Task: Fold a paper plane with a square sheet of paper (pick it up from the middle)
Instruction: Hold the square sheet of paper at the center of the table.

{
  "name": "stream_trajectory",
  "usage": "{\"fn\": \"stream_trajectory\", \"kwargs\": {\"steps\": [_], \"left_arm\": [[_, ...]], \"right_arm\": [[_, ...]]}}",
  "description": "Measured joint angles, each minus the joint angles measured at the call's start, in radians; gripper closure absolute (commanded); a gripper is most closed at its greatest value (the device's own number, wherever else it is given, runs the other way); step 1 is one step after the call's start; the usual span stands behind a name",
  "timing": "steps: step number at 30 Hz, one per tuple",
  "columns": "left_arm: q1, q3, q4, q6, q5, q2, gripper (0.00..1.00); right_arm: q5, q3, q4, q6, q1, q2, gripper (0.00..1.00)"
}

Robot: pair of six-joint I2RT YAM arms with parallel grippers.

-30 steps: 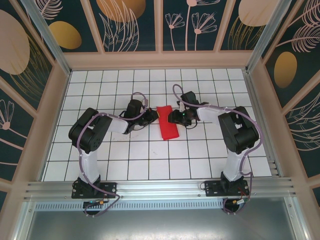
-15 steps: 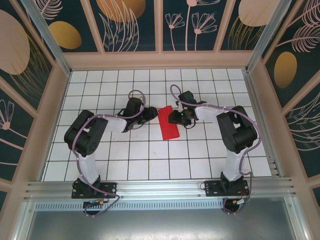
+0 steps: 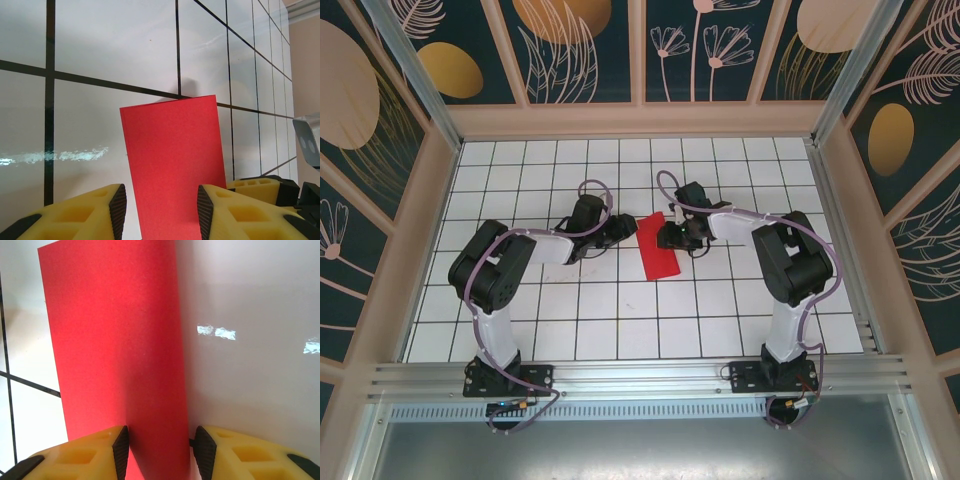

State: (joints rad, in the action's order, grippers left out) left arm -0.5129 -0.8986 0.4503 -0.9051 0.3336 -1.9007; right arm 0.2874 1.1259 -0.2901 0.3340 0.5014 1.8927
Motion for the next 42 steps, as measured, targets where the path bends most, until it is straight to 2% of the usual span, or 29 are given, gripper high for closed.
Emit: {"fn": "stream_trajectory", "kwargs": {"steps": [18, 42], "left_arm": [[0.000, -0.013, 0.024, -0.013, 0.060, -0.029, 0.60], [0.000, -0.013, 0.071, -0.043, 0.108, -0.045, 0.61]], "right_arm": [[-0.007, 0.026, -0.032, -0.010, 0.003, 0.017, 0.54], [-0.029, 0.038, -0.043, 0.013, 0.016, 0.026, 0.52]]}}
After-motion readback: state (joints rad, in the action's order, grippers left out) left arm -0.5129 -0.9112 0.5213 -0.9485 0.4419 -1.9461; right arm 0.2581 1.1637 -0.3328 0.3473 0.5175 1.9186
